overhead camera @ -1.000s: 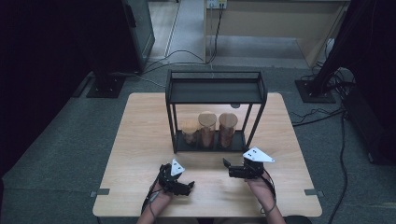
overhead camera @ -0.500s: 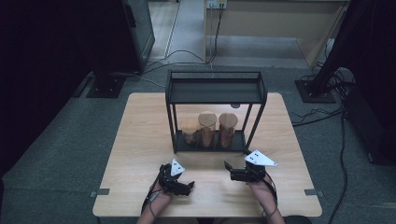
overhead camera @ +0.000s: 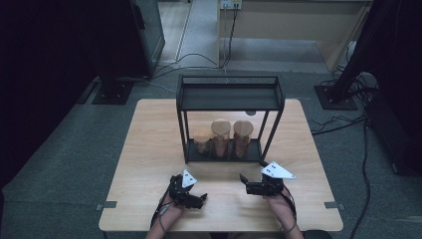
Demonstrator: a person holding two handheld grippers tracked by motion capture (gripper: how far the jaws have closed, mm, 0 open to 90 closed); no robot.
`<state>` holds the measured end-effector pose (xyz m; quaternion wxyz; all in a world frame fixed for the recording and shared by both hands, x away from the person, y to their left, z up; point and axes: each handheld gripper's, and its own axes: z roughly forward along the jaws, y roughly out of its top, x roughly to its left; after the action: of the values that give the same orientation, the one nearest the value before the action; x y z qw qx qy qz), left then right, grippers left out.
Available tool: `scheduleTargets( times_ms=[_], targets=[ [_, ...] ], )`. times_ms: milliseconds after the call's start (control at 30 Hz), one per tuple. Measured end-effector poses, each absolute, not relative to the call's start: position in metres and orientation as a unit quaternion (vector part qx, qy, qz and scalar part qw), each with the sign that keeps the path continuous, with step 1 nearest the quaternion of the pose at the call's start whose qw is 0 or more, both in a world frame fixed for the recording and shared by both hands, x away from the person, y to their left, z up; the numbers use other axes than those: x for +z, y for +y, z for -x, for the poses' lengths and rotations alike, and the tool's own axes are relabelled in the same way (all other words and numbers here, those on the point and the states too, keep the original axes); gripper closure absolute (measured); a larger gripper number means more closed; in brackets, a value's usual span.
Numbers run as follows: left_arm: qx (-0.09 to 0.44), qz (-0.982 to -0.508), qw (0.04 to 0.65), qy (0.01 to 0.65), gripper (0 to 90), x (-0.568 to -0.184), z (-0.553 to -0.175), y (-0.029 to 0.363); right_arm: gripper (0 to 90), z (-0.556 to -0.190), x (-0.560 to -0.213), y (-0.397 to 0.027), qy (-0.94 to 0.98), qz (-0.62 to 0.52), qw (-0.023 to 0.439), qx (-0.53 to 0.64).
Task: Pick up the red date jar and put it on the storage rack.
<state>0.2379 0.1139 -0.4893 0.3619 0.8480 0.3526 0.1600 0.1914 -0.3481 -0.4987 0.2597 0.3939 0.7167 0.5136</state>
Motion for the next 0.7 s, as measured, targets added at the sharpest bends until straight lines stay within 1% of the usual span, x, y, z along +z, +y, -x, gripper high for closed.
scheduleTargets(
  times_ms=[700],
  targets=[
    [0.160,-0.848,0.362,0.353,1.5,-0.4895,-0.2378,0.1139,5.5,-0.1943,-0.5074,-0.3469,0.723,-0.399,0.256,0.502]
  ],
)
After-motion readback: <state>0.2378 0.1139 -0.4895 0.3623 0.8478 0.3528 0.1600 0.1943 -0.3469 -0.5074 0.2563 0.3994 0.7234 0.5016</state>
